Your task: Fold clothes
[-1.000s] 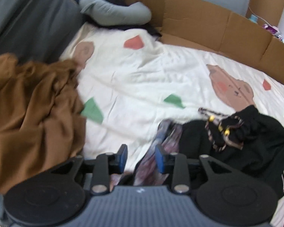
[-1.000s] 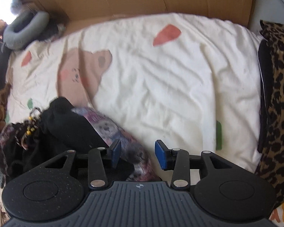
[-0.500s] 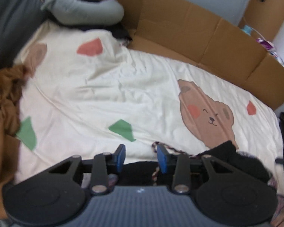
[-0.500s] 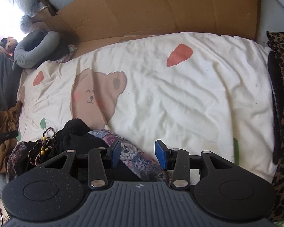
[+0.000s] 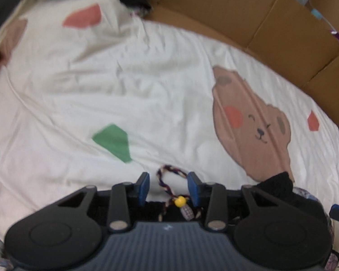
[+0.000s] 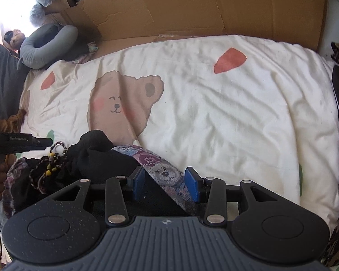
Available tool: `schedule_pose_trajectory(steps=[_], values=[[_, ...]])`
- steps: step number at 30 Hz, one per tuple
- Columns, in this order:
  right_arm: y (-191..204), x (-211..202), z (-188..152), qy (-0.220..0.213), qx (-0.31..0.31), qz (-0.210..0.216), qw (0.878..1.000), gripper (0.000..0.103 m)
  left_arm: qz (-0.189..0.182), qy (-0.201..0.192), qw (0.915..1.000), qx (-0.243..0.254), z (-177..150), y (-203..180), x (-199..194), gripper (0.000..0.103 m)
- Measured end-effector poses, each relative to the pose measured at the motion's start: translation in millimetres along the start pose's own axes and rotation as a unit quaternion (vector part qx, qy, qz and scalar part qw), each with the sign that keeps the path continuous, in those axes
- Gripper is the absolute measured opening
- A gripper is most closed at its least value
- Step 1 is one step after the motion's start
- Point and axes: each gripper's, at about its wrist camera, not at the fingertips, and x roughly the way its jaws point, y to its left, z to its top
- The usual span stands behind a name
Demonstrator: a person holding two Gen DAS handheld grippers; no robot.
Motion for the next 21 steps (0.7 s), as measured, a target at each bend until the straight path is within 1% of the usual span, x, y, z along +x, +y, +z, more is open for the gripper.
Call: schedule_pose_trajectory(steps=[2,4,6,8,12,15,18,21], values=[[1.9,3.4,3.5,-0.001,-0.004,-0.002,1.0,0.047,-0.002,0.003,1.0,0.0,-2.5,-2.1,2.5,0.04],[4.0,6.9,7.0,-0.002,-0.009,-0.003,1.0,0.048,-0.004,0.007,1.0,-0.001,-5.1,-4.3,5.0,0.035],[7.6,12.4,11.2,-0.001,-0.018,-0.007,1.0,0.048,-0.006,0.01,0.9999,-0.001,-7.6,-6.4,7.5,0.008],[11.6,17.6,15.8,0.0,-0.027,-0.01,1.0,0.049,-0.014,0.008,0.9999,-0.005,-8.3,-5.5,3.9,0.008],[17.9,22.1,20.8,-0.001,-0.036,-0.006,0.999,0.049,-0.044,0.004,0.9988,-0.021,-10.0,0.9,-17.2,0.006],[20.8,22.8,21.2,0.0,-0.039,-0.007,0.999,0.049,-0.067,0.005,0.9972,-0.035,-14.0,6.1,-33.6,0.003],[21.3,22.2,20.5,0.002,-0.037,-0.006,0.999,0.049,-0.088,0.005,0.9949,-0.047,-18.2,10.7,-49.7,0.003],[20.6,21.4,19.5,0.003,-0.038,-0.007,0.999,0.049,-0.104,0.01,0.9937,-0.041,-25.3,8.8,-58.6,0.003]])
